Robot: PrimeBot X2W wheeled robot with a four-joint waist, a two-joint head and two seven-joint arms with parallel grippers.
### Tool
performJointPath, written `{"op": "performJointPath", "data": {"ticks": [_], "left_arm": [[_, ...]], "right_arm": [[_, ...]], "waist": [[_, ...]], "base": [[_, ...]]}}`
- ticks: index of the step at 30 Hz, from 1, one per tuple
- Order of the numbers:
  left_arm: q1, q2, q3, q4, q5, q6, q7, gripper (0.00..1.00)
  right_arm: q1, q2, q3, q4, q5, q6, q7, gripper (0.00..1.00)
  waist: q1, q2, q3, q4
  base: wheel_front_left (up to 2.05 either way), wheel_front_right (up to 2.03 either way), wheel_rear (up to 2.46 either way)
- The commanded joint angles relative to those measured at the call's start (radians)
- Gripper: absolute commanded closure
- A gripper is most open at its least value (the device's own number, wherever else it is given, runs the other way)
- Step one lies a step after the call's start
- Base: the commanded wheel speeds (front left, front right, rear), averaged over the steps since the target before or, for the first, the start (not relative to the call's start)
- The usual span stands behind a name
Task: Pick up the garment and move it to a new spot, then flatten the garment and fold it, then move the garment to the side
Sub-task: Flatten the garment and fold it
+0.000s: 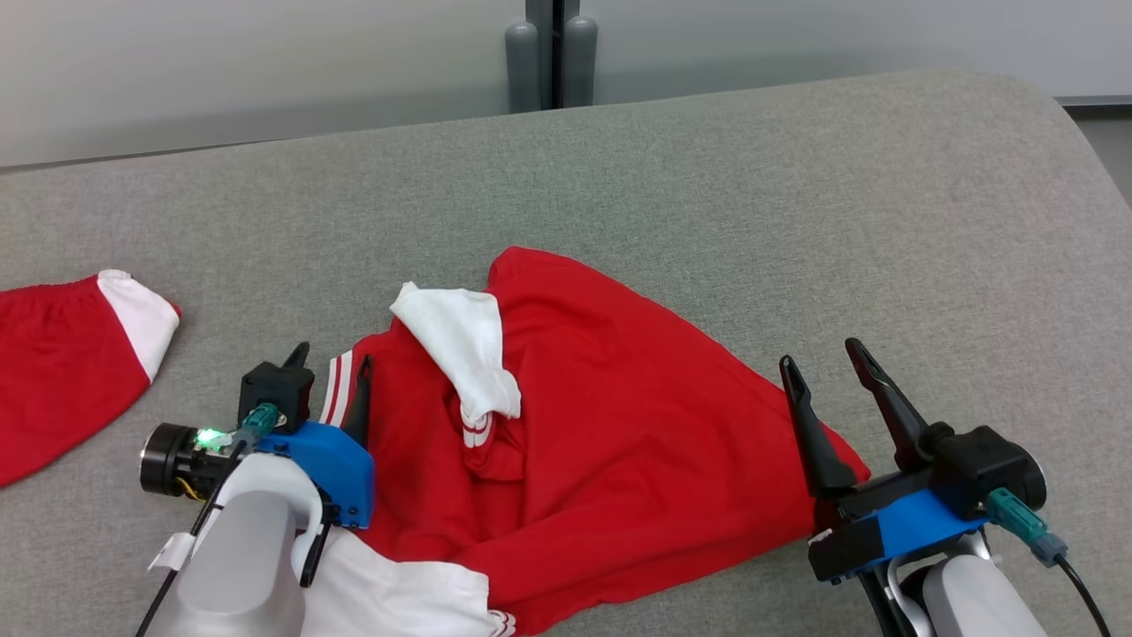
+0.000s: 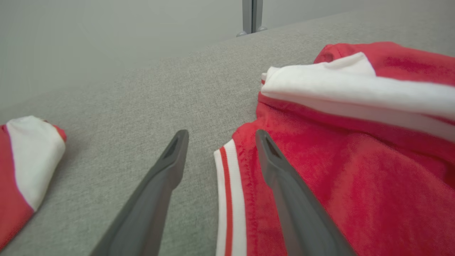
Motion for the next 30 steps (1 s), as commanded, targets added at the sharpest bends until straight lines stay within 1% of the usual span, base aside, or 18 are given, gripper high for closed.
{"op": "performJointPath", "data": {"ticks": [1, 6, 13, 14, 15, 16, 18, 23, 30], "left_arm": [[-0.029, -0.002, -0.011, 0.025, -0.011, -0.006, -0.001, 0.0], [-0.05, -0.01, -0.076, 0.135, -0.059, -0.005, 0.033, 0.0], [-0.047, -0.011, -0.173, 0.222, -0.128, -0.005, 0.076, 0.01], [-0.049, -0.011, -0.189, 0.228, -0.136, -0.005, 0.081, 0.63], [-0.049, -0.011, -0.204, 0.23, -0.147, -0.005, 0.08, 0.93], [-0.054, -0.009, -0.216, 0.229, -0.157, -0.005, 0.074, 1.0], [-0.069, -0.006, -0.23, 0.223, -0.186, -0.005, 0.064, 1.0], [-0.149, 0.024, -0.242, 0.19, -0.245, -0.004, 0.027, 1.0], [-0.257, 0.085, -0.196, 0.161, -0.285, 0.002, -0.012, 1.0]], "right_arm": [[-0.016, -0.002, -0.002, 0.0, -0.003, 0.0, -0.004, 0.0], [-0.014, -0.004, -0.006, 0.002, -0.003, 0.0, -0.004, 0.0], [-0.018, -0.002, 0.001, 0.005, -0.006, 0.0, -0.004, 0.0], [-0.02, -0.003, 0.003, 0.004, -0.004, 0.0, -0.004, 0.0], [-0.021, -0.004, 0.004, 0.003, -0.003, 0.0, -0.004, 0.0], [-0.02, -0.005, 0.006, 0.002, -0.001, 0.0, -0.004, 0.0], [-0.019, -0.008, 0.006, 0.001, 0.001, 0.0, -0.004, 0.0], [-0.011, -0.01, 0.002, -0.005, 0.002, 0.0, -0.004, 0.0], [-0.034, -0.011, -0.01, -0.011, 0.0, 0.0, -0.004, 0.0]], "waist": [[-0.0001, -0.0001, 0.003, -0.002], [-0.0001, -0.0001, 0.006, -0.003], [-0.0001, -0.0001, 0.001, -0.001], [-0.0001, -0.0001, 0.0, -0.001], [-0.0001, -0.0001, -0.001, -0.001], [-0.0001, -0.0001, -0.002, -0.001], [-0.0001, -0.0001, -0.005, 0.0], [-0.0001, -0.0001, -0.003, 0.001], [-0.0001, -0.0001, 0.02, -0.014]], "base": [[0.0, 0.0, 0.0], [0.0, 0.0, 0.0], [0.0, 0.0, 0.0], [0.0, 0.0, 0.0], [0.0, 0.0, 0.0], [0.0, 0.0, 0.0], [0.0, 0.0, 0.0], [0.0, 0.0, 0.0], [0.0, 0.0, 0.0]]}}
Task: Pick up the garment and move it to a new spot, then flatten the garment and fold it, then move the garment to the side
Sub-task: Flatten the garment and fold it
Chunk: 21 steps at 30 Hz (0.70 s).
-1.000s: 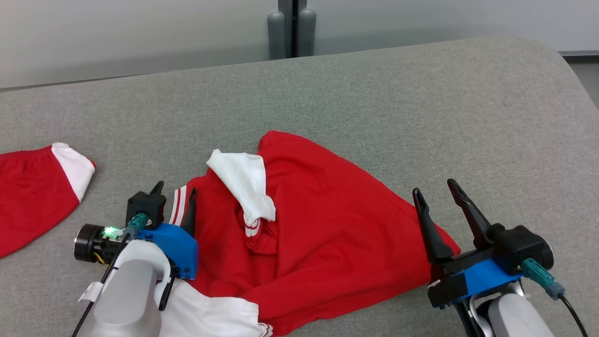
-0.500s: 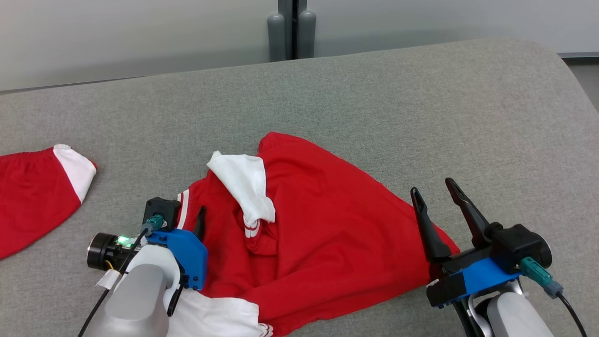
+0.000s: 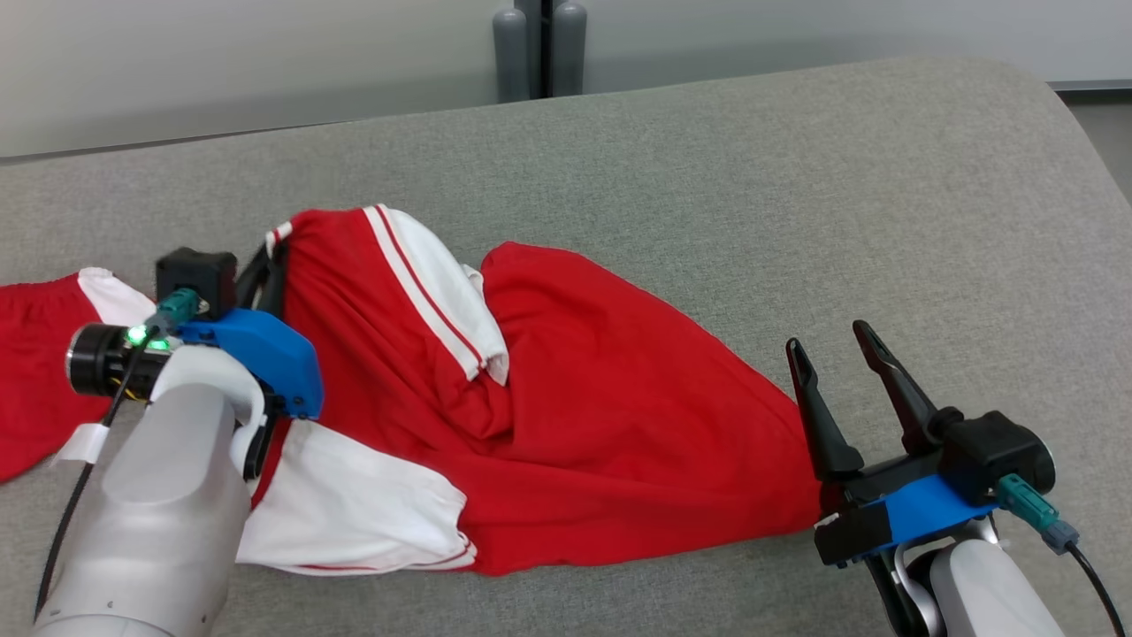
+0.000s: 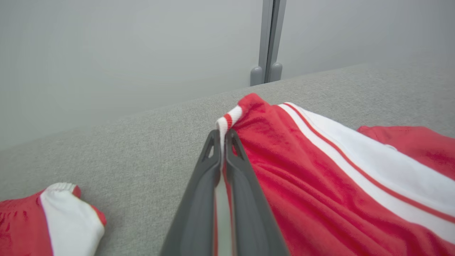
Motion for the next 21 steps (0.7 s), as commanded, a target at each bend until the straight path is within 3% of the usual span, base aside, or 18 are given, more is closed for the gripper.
{"op": "performJointPath", "data": {"ticks": [1, 5, 6, 7, 21], "left_arm": [[-0.021, 0.009, 0.011, -0.011, -0.006, 0.009, -0.007, 1.0], [-0.015, 0.025, 0.032, -0.046, -0.006, 0.031, -0.01, 1.0], [-0.005, 0.028, 0.038, -0.069, 0.0, 0.039, -0.01, 0.44], [0.011, 0.03, 0.047, -0.092, 0.002, 0.049, -0.01, 0.0], [0.356, 0.004, 0.231, -0.568, 0.081, 0.103, -0.009, 0.0]], "right_arm": [[-0.016, -0.003, -0.005, -0.004, -0.001, 0.0, -0.004, 0.0], [-0.022, 0.003, -0.009, -0.002, -0.006, 0.0, -0.004, 0.0], [-0.023, 0.005, -0.009, -0.001, -0.005, 0.0, -0.004, 0.0], [-0.024, 0.006, -0.009, 0.001, -0.003, 0.0, -0.004, 0.0], [0.025, 0.023, -0.033, 0.007, -0.001, 0.0, -0.004, 0.0]], "waist": [[-0.0001, -0.0002, 0.003, -0.005], [-0.0001, -0.0002, 0.009, -0.014], [-0.0001, -0.0002, 0.01, -0.015], [-0.0001, -0.0002, 0.01, -0.016], [-0.0001, -0.0002, -0.041, 0.039]], "base": [[0.0, 0.0, 0.0], [0.0, 0.0, 0.0], [0.0, 0.0, 0.0], [0.0, 0.0, 0.0], [0.0, 0.0, 0.0]]}}
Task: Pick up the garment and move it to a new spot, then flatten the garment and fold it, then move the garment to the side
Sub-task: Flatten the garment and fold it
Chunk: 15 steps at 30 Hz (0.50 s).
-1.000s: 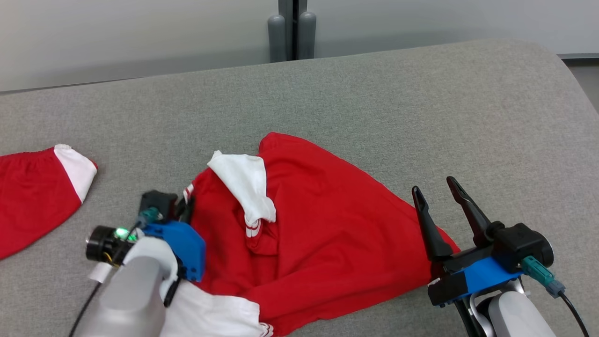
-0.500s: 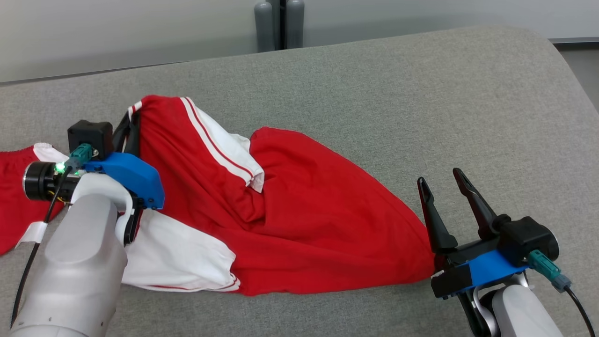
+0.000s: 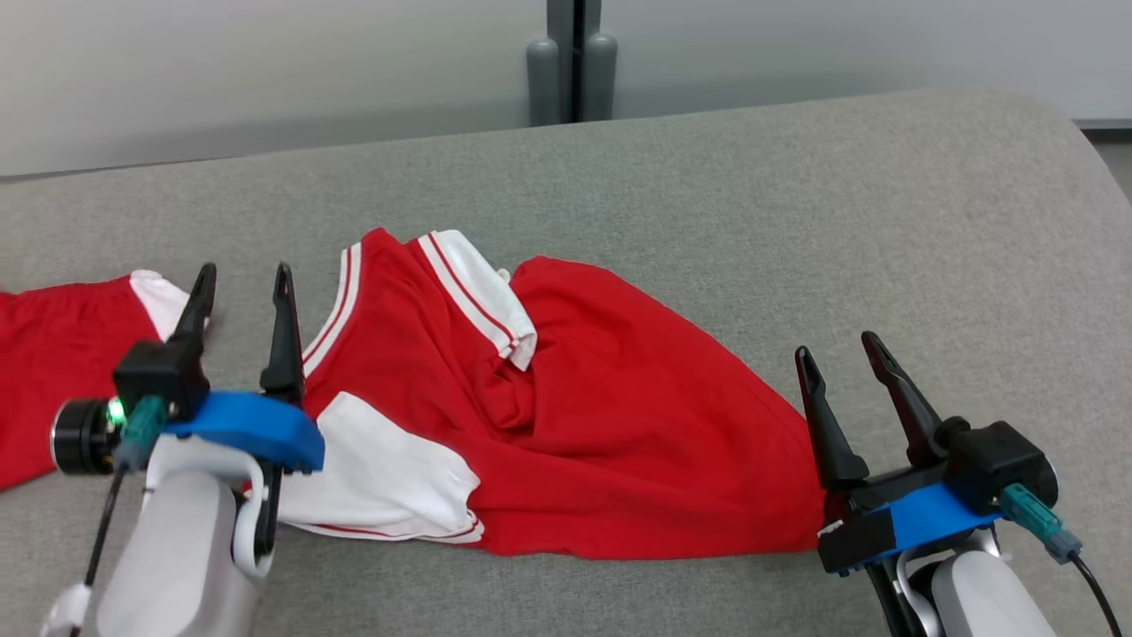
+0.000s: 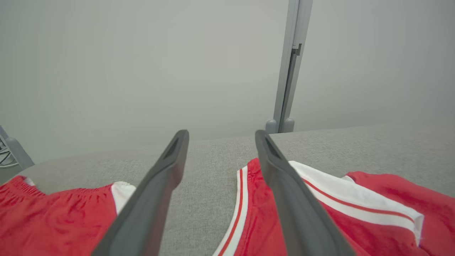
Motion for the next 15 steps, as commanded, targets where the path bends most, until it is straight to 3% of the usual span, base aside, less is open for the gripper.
{"op": "performJointPath", "data": {"ticks": [1, 6, 15], "left_arm": [[0.027, -0.006, 0.012, -0.027, 0.01, 0.006, -0.003, 0.0], [0.18, -0.043, 0.07, -0.166, 0.071, -0.004, -0.003, 0.0], [0.235, -0.071, 0.098, -0.165, 0.126, -0.04, -0.003, 0.0]], "right_arm": [[0.014, 0.004, -0.003, -0.001, -0.001, 0.0, -0.004, 0.0], [0.037, 0.01, -0.011, 0.006, 0.005, 0.0, -0.004, 0.0], [0.037, 0.006, -0.004, 0.009, 0.006, 0.0, -0.004, 0.0]], "waist": [[-0.0001, -0.0001, -0.004, 0.005], [-0.0001, -0.0001, -0.03, 0.038], [-0.0001, -0.0001, -0.032, 0.055]], "base": [[0.0, 0.0, 0.0], [0.0, 0.0, 0.0], [0.0, 0.0, 0.0]]}}
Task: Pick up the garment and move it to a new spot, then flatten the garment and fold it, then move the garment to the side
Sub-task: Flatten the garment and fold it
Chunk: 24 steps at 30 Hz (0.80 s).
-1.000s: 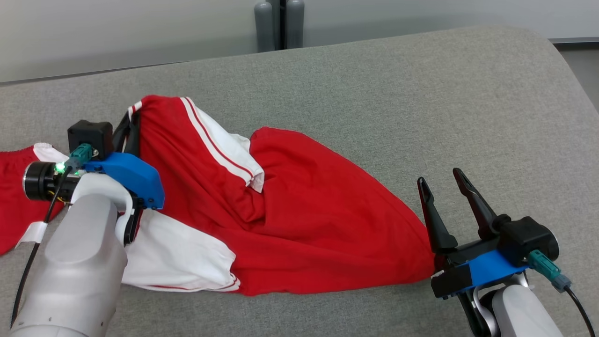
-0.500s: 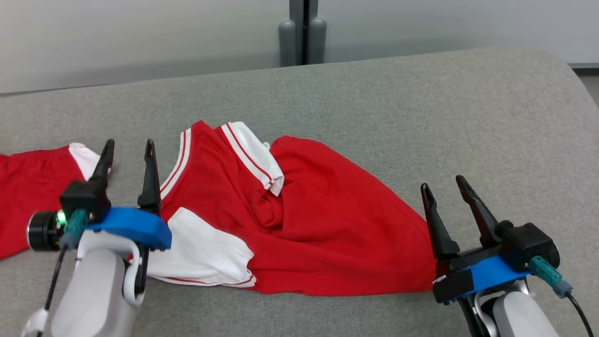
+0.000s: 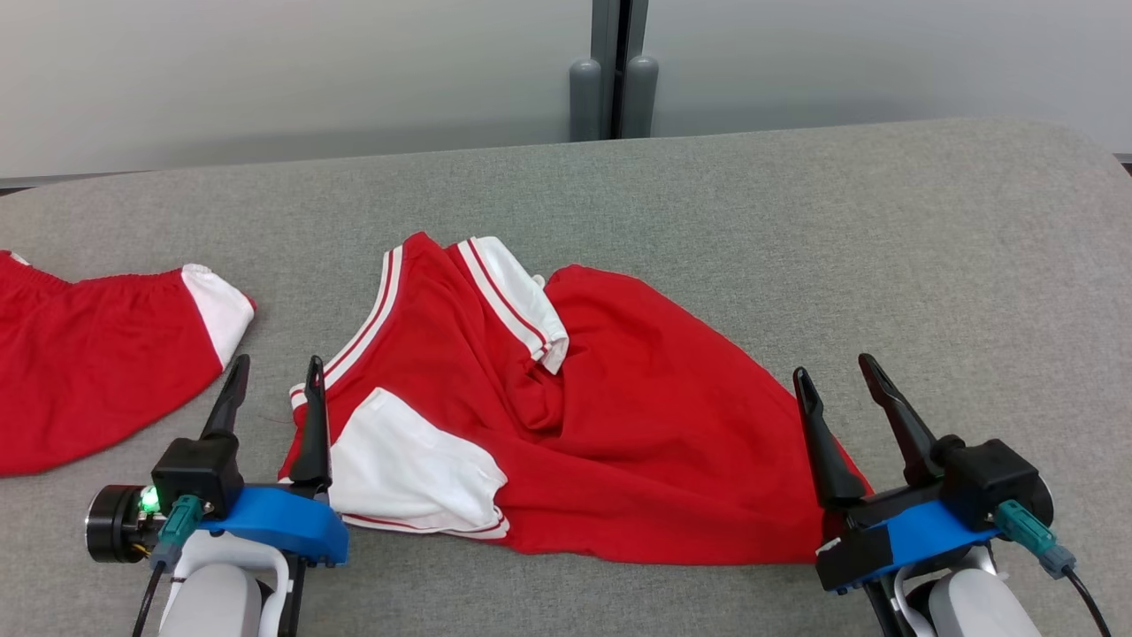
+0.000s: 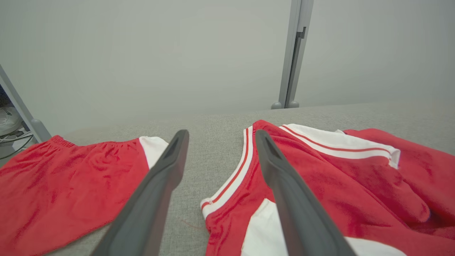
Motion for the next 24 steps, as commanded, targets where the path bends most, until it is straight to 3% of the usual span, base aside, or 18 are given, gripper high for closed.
{"op": "performJointPath", "data": {"ticks": [1, 9, 24], "left_arm": [[-0.007, -0.002, -0.002, 0.008, 0.009, -0.007, -0.003, 0.0], [-0.07, -0.008, -0.046, 0.12, 0.038, -0.045, -0.003, 0.0], [-0.179, 0.004, -0.082, 0.417, 0.021, -0.06, -0.003, 0.0]], "right_arm": [[-0.001, -0.004, 0.001, 0.002, 0.004, 0.0, -0.004, 0.0], [-0.017, -0.01, 0.021, 0.011, 0.01, 0.0, -0.004, 0.0], [-0.033, -0.015, 0.029, 0.022, 0.019, 0.0, -0.004, 0.0]], "waist": [[0.0, 0.0002, 0.002, -0.001], [0.0, 0.0002, 0.012, -0.022], [0.0, 0.0002, 0.048, -0.079]], "base": [[0.0, 0.0, 0.0], [0.0, 0.0, 0.0], [0.0, 0.0, 0.0]]}}
